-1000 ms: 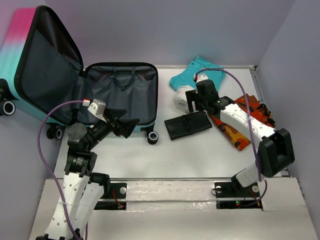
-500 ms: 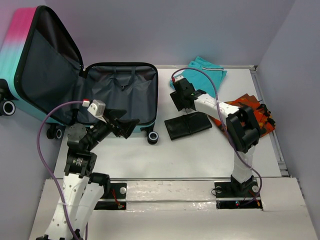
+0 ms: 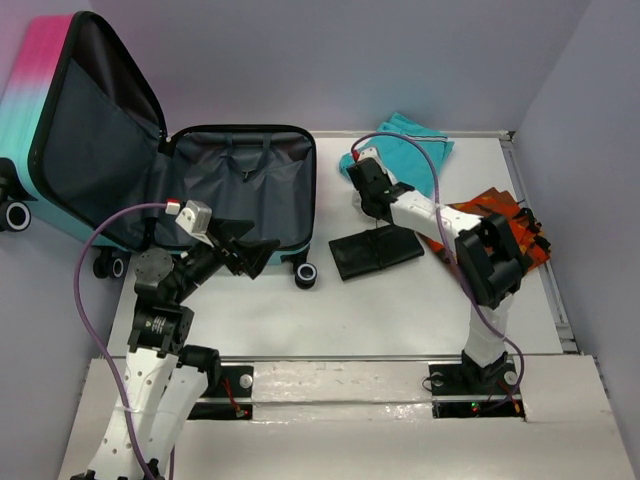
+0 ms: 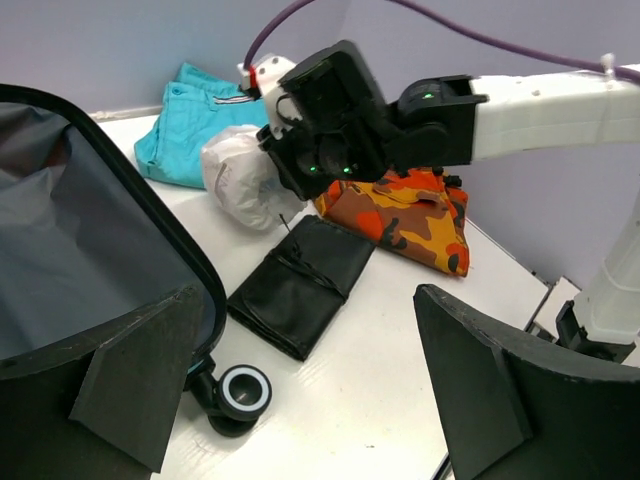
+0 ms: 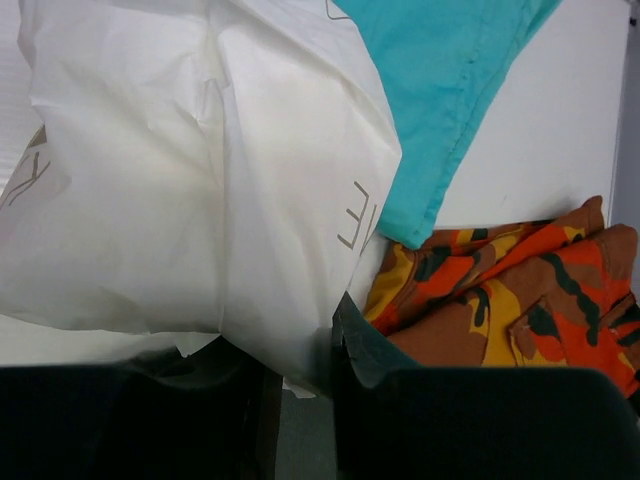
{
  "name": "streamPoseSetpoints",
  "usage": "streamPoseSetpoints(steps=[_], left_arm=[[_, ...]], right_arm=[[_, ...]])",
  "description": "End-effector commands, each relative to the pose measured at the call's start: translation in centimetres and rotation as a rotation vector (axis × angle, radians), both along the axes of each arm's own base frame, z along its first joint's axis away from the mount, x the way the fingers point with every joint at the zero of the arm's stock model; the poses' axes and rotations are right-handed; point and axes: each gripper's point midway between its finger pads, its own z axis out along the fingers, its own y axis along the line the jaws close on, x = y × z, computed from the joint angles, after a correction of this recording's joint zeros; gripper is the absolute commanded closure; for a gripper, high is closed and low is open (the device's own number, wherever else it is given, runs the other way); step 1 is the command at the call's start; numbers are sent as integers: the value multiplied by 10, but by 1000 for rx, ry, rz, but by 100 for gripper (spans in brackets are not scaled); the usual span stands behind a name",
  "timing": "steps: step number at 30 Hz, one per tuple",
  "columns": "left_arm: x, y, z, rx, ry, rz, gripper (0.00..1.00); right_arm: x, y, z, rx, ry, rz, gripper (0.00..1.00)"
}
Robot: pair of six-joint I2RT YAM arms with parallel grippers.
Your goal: Pack the luggage
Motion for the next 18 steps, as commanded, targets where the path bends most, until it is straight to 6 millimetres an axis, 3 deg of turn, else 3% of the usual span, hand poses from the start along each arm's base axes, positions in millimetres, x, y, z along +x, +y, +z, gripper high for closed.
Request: streamPoseSetpoints(steps=[1, 2, 4, 5, 6, 7, 8, 10, 11, 12, 13, 14, 15, 18], left_arm=[[-8, 1, 33, -12, -102, -4, 1], [-8, 1, 33, -13, -101, -4, 1], [-6, 4, 35, -20, -101, 26, 1], [-5, 6, 36, -23, -101, 37, 1], [-5, 8, 38, -26, -103, 52, 1], [-5, 10, 40, -28, -104, 65, 1], [-2, 14, 42, -31, -106, 99, 1], [-1, 19, 44, -29, -113, 127, 1], [2, 22, 44, -31, -111, 149, 1], [1, 25, 47, -37, -121, 162, 1], [1, 27, 46, -40, -122, 176, 1], [1, 28, 46, -43, -127, 182, 1], [0, 29, 46, -46, -134, 188, 1], [-1, 27, 44, -73, -115, 175, 1]], right_arm=[[-10, 23, 116, 168, -284, 37, 88], [-11, 33, 116, 187, -284, 66, 88], [-24, 67, 150, 319, -325, 207, 88], [-25, 76, 156, 380, -331, 235, 88], [-31, 100, 161, 448, -315, 321, 88], [-31, 111, 171, 515, -326, 347, 88], [-36, 132, 187, 568, -342, 398, 88], [-39, 171, 192, 662, -311, 500, 88], [-39, 190, 213, 718, -329, 549, 68], [-39, 214, 198, 751, -276, 586, 48], [-43, 227, 195, 765, -244, 619, 25], [-39, 230, 195, 766, -237, 606, 8], [-37, 231, 197, 772, -228, 595, 0], [-42, 220, 216, 781, -263, 573, 0]])
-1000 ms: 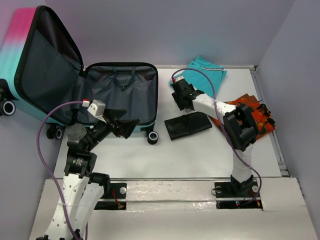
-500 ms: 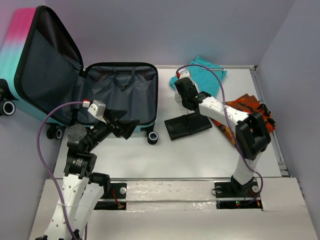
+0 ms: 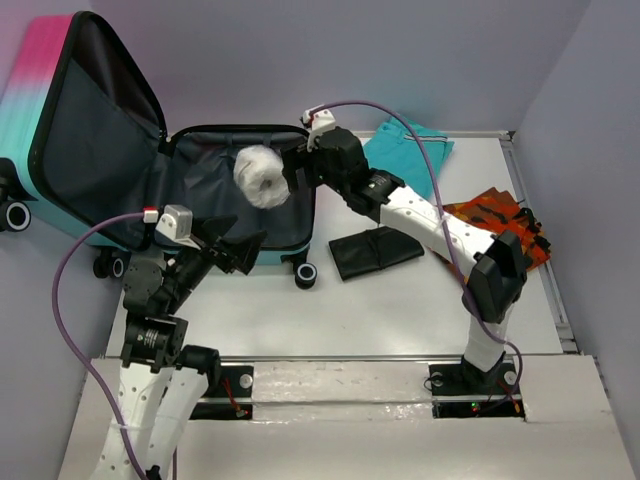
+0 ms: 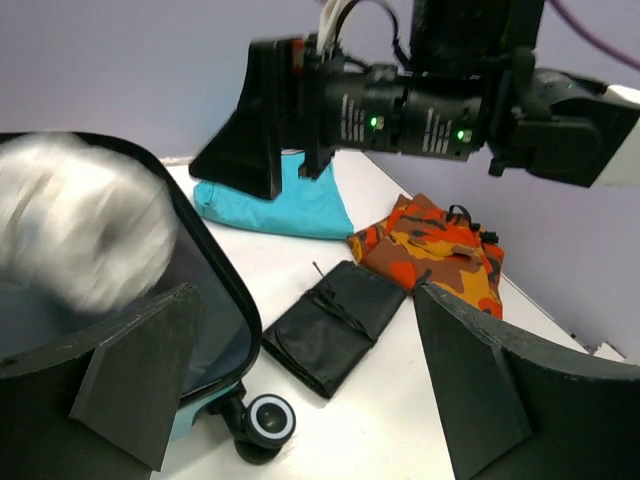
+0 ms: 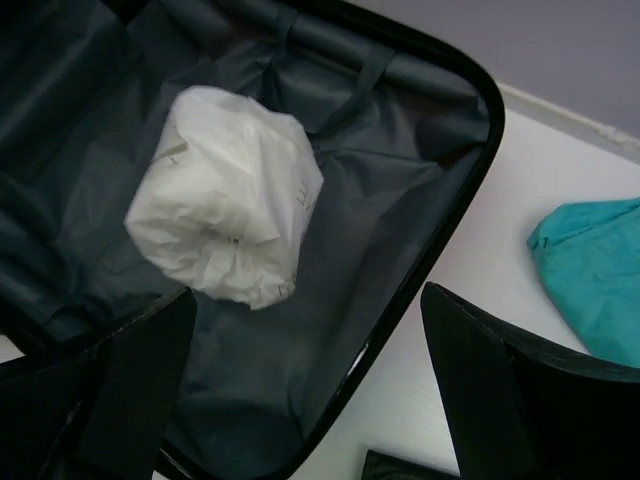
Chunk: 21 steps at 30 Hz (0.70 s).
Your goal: Pack the luggage
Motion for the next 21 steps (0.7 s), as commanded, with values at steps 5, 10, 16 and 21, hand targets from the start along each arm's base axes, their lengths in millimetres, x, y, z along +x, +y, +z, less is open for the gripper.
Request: streamPoseSetpoints(steps=[5, 10, 16, 21], left_arm=[[-4, -10, 28, -120, -45, -69, 1], [11, -37, 23, -194, 12, -198, 26], [48, -153, -14, -32, 169, -141, 32], [71, -226, -107, 393, 211, -52, 43]], right_arm=[[-38, -38, 45, 96, -29, -37, 7], [-62, -119, 38, 190, -22, -203, 18], [-112, -237, 47, 339, -91, -412, 20], [-150, -291, 75, 401, -192, -518, 18]])
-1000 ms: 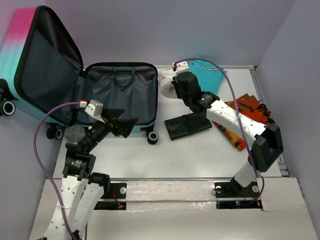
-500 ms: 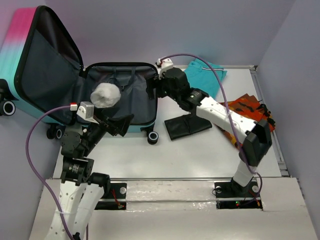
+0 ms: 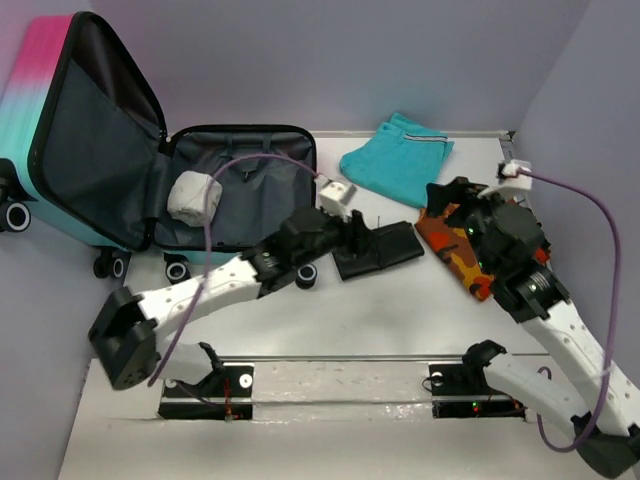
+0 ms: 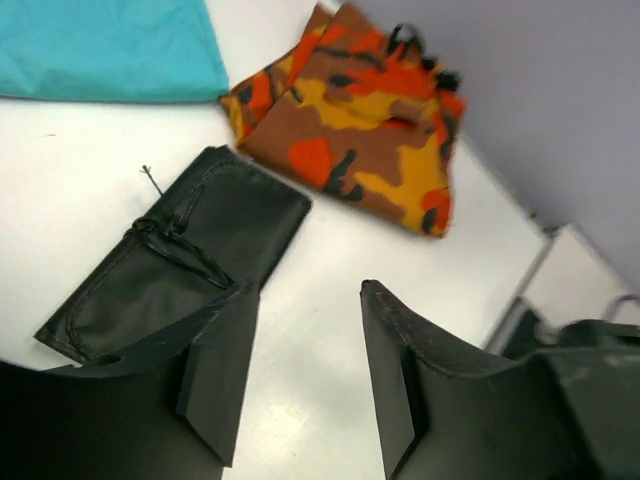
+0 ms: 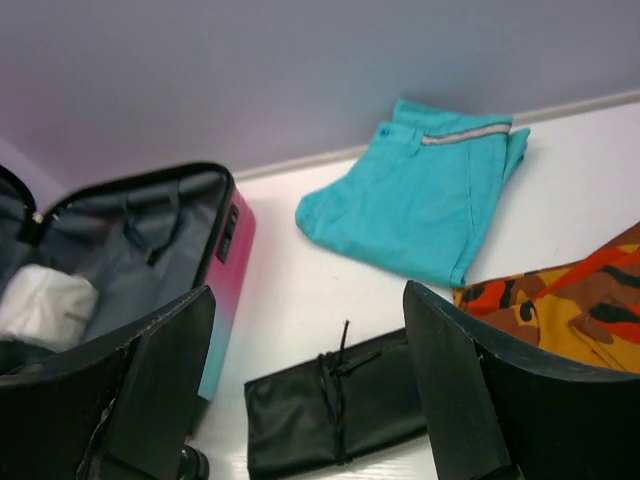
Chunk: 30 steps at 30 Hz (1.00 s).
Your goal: Pack the luggage
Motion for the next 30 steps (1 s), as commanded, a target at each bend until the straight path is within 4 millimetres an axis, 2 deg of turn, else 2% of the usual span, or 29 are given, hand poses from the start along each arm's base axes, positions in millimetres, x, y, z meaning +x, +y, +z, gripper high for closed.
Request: streamPoseSetpoints(steps=[1, 2, 3, 5, 6, 7, 8, 9, 11, 18, 22, 25, 30], left_arm=[[30, -29, -40, 304, -146, 134, 43], [26, -44, -41, 351, -192, 114, 43], [26, -57, -74, 436, -185, 92, 43], [30, -75, -84, 514, -237, 82, 43], [27, -83, -96, 550, -243, 74, 43], [34, -92, -115, 595, -236, 76, 42], [37, -95, -123, 610, -231, 80, 42], [40, -98, -143, 654, -226, 71, 41], [46, -103, -149, 683, -245, 72, 40], [60, -98, -197, 816, -234, 81, 38], [66, -86, -222, 904, -229, 106, 40], [65, -83, -230, 933, -227, 111, 50], [69, -67, -232, 987, -244, 170, 41]], right_arm=[[-29, -39, 35, 84, -104, -109, 18], [-37, -45, 39, 90, -115, -113, 18], [-41, -48, 43, 87, -127, -116, 18], [-48, -52, 50, 92, -145, -117, 18], [-53, -55, 53, 100, -159, -113, 18], [-55, -52, 54, 100, -163, -95, 18], [-56, -52, 55, 102, -166, -87, 18], [-56, -50, 53, 94, -161, -81, 18], [-55, -46, 49, 81, -147, -63, 18], [-46, -31, 26, 57, -89, -12, 18], [-44, -27, 25, 63, -85, 0, 18], [-44, -26, 26, 69, -93, 3, 18], [-44, -28, 26, 71, -95, -3, 18]])
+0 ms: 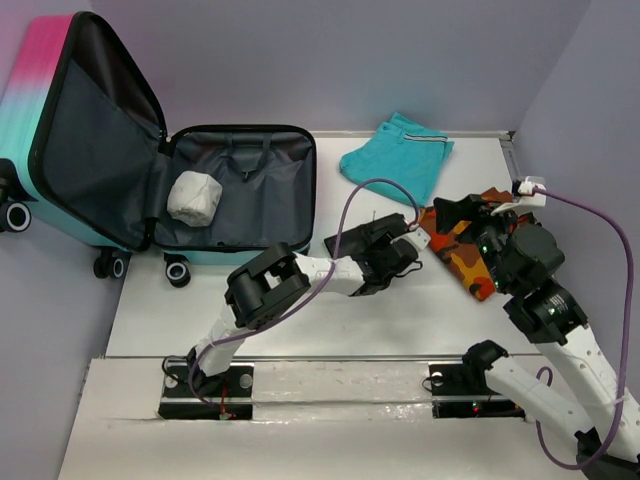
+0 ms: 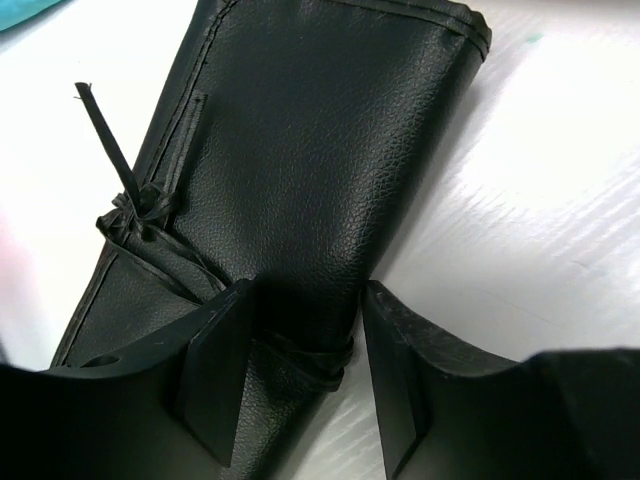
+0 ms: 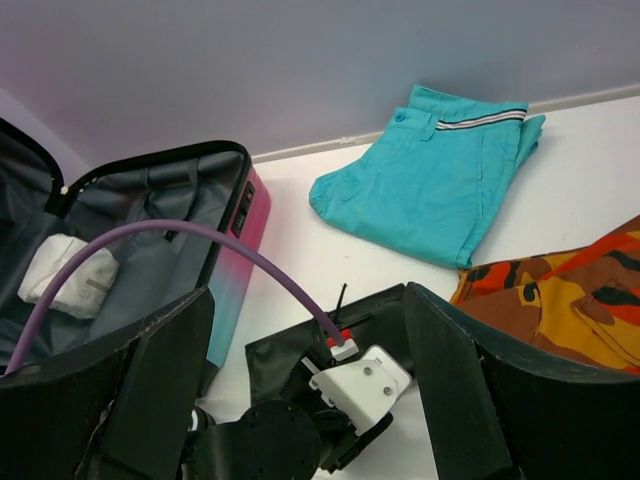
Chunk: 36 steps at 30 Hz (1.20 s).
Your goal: Pack the luggage
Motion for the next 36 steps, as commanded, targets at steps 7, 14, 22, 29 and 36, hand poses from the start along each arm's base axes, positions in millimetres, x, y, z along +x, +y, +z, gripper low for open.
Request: streamPoseSetpoints(steps=[7, 14, 22, 29, 36], left_arm=[[12, 29, 7, 86, -102, 131, 94], [12, 28, 148, -273, -183, 176, 94], [34, 129, 328, -758, -269, 310, 94], [75, 284, 341, -800, -321, 614, 84], [97, 328, 287, -593, -214, 748, 3]], right_arm=[[-8, -3, 16, 36, -50, 7, 18], [-19, -14, 24, 38, -68, -15, 18], [-10, -5, 5, 27, -14, -1, 19], [6, 14, -7, 12, 28, 45, 19], [26, 31, -36, -11, 100, 71, 18]])
